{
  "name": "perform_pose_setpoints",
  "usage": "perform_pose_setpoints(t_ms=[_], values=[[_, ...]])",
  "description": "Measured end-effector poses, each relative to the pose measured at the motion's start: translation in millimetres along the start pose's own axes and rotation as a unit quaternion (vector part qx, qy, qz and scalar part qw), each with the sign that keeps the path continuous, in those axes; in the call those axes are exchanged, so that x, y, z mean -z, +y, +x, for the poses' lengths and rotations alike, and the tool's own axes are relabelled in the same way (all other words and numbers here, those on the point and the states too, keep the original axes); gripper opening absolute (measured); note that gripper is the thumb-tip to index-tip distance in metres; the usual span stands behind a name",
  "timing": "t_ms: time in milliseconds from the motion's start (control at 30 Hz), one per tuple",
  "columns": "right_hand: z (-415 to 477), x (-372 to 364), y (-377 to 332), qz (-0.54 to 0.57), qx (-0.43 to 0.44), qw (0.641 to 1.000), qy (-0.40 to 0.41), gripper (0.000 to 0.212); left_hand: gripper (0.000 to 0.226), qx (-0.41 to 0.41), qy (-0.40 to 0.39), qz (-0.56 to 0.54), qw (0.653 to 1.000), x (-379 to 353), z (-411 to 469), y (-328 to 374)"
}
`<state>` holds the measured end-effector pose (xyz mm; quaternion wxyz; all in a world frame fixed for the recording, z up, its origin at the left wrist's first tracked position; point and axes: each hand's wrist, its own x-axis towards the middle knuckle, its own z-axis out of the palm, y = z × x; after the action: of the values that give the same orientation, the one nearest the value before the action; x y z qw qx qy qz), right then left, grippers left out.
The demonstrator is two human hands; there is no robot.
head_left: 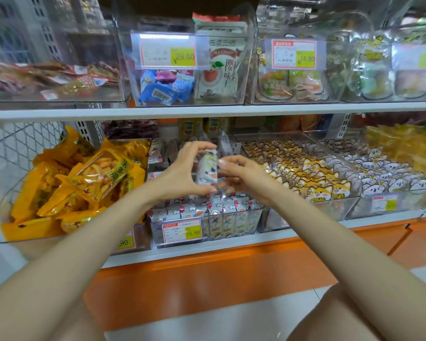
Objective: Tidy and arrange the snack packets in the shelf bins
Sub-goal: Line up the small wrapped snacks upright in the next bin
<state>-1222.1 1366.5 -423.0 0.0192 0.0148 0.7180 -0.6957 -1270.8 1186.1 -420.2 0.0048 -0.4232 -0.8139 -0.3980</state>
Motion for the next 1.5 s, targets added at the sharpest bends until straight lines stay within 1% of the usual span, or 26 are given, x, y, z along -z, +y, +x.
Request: perform_pose_setpoints(t_ms=[33, 100, 167, 200, 267, 333, 400, 467, 567, 600, 733, 867, 1000, 1033, 1067, 1133, 1167, 1233, 1300, 1333, 1367, 1433, 1500], values=[[1.3, -2.8, 1.4, 0.044, -0.019, 0.999, 0.001, 0.043, 0.082, -0.012, 0.002, -0.024, 1.0, -8.2, 1.8, 0.9], [3.0, -3.1, 3.5, 0.092, -0.017, 0.995, 0.017, 0.047, 0.086, -0.016, -0.013, -0.058, 0.998, -17.9, 5.3, 1.5], [2.5, 2.5, 3.1, 0.093, 0.011, 0.995, 0.038, 0.05, 0.082, 0.029, -0.005, -0.096, 0.995, -23.4, 6.8, 1.5], [1.0, 5.6, 2.2, 0.086, 0.024, 0.995, 0.043, 0.05, 0.073, 0.072, 0.02, -0.124, 0.989, -24.9, 7.6, 1.1], [-2.3, 11.5, 0.3, 0.075, 0.035, 0.996, 0.044, 0.043, 0.046, 0.14, 0.061, -0.178, 0.972, -25.2, 10.5, 1.0], [-3.9, 15.1, -0.8, 0.079, 0.03, 0.996, 0.042, 0.029, 0.025, 0.157, 0.066, -0.185, 0.968, -24.7, 12.3, 1.8], [-4.9, 18.4, -2.1, 0.095, 0.025, 0.995, 0.035, 0.015, 0.018, 0.163, 0.074, -0.182, 0.967, -23.8, 12.5, 1.5], [-5.2, 22.3, -2.4, 0.095, 0.036, 0.994, 0.028, 0.012, 0.018, 0.168, 0.083, -0.188, 0.964, -23.1, 12.0, 0.9], [-5.3, 28.4, -1.5, 0.063, 0.071, 0.995, 0.036, 0.026, 0.018, 0.166, 0.086, -0.192, 0.963, -23.7, 11.8, 1.6], [-5.4, 30.8, -2.3, 0.048, 0.086, 0.994, 0.049, 0.026, 0.02, 0.161, 0.087, -0.188, 0.965, -24.8, 12.2, 1.2], [-4.8, 45.5, -7.7, 0.041, 0.136, 0.985, 0.095, 0.016, 0.028, 0.146, 0.087, -0.152, 0.974, -26.0, 12.1, 2.6], [-5.9, 55.1, -5.6, 0.054, 0.134, 0.985, 0.095, 0.01, 0.026, 0.153, 0.075, -0.173, 0.97, -26.8, 12.4, 0.9], [-7.0, 57.7, -4.0, 0.105, 0.114, 0.985, 0.073, 0.019, 0.023, 0.169, 0.066, -0.222, 0.958, -30.4, 14.1, 3.3], [-7.4, 57.9, -4.2, 0.098, 0.11, 0.987, 0.062, 0.02, 0.025, 0.176, 0.072, -0.243, 0.951, -31.5, 15.1, 4.2], [-8.5, 57.6, -4.5, 0.06, 0.11, 0.991, 0.054, 0.018, 0.026, 0.18, 0.085, -0.271, 0.942, -32.0, 16.6, 5.5], [-10.2, 54.9, -3.8, -0.073, 0.114, 0.99, 0.048, 0.018, 0.02, 0.162, 0.118, -0.311, 0.929, -32.8, 20.0, 9.6], [-10.5, 52.7, -3.2, -0.125, 0.114, 0.985, 0.041, 0.021, 0.016, 0.144, 0.133, -0.305, 0.932, -32.4, 22.5, 11.6], [-11.0, 46.5, -1.9, -0.184, 0.125, 0.975, 0.016, 0.032, 0.016, 0.103, 0.142, -0.272, 0.946, -30.4, 28.0, 15.2], [-10.1, 42.6, -0.4, -0.238, 0.161, 0.958, 0.009, 0.044, 0.017, 0.075, 0.126, -0.237, 0.96, -29.7, 32.3, 16.4], [-8.9, 42.9, -0.5, -0.257, 0.181, 0.949, 0.024, 0.048, 0.017, 0.071, 0.111, -0.214, 0.968, -30.4, 33.5, 15.2], [-8.9, 44.1, -1.6, -0.266, 0.199, 0.942, 0.048, 0.052, 0.019, 0.074, 0.093, -0.179, 0.977, -31.9, 34.0, 13.1], [-9.4, 50.2, -2.6, -0.279, 0.221, 0.929, 0.105, 0.063, 0.024, 0.073, 0.042, -0.058, 0.995, -37.5, 32.4, 4.2], [-10.2, 57.7, -1.5, -0.336, 0.222, 0.905, 0.135, 0.072, 0.032, 0.059, -0.031, 0.067, 0.996, -45.1, 29.3, -6.2]])
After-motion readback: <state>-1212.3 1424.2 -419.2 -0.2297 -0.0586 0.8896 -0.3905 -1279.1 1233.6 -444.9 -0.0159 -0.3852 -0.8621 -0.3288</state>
